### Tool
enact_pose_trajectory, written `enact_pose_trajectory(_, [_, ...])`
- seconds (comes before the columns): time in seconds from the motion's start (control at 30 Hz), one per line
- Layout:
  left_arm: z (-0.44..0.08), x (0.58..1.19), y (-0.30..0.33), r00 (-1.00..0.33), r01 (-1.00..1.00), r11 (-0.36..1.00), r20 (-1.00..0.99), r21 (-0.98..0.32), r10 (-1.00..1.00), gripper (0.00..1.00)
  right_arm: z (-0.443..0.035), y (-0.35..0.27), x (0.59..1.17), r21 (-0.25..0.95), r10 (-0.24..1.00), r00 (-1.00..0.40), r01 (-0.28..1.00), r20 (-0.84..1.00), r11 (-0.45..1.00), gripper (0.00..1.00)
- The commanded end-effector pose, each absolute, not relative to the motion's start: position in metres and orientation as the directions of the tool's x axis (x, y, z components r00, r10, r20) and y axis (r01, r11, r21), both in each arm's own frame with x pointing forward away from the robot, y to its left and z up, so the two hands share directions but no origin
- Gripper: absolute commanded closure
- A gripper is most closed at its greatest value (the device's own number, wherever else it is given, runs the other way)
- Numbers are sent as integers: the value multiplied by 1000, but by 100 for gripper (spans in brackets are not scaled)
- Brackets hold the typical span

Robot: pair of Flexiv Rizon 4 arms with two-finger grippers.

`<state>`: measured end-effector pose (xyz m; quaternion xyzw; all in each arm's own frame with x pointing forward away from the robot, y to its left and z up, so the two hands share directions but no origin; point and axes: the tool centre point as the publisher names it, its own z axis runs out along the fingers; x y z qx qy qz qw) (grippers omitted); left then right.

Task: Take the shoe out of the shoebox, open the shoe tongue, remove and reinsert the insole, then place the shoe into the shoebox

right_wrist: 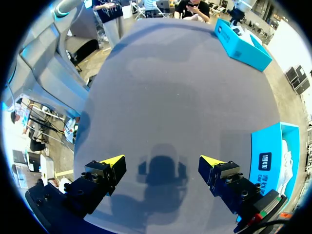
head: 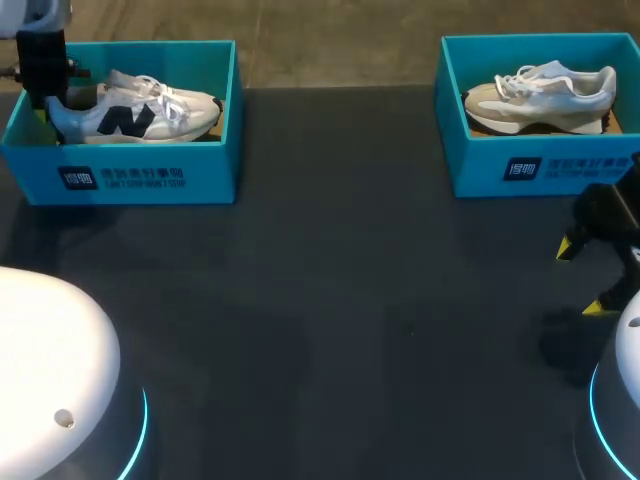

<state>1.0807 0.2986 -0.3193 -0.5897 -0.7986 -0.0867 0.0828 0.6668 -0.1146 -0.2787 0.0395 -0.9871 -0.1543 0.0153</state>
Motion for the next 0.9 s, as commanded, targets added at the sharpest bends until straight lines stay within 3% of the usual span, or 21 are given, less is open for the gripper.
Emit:
enact_pose_trajectory(0.03, [-317, 1078, 300, -279, 960, 277, 224, 41, 934, 100, -279, -115, 666, 304, -82, -996, -73, 16, 950, 0])
enact_pose_trajectory(0.9, [-328, 1054, 304, -191, 982, 186, 230, 44, 954, 100, -279, -115, 666, 304, -82, -996, -73, 16, 950, 0])
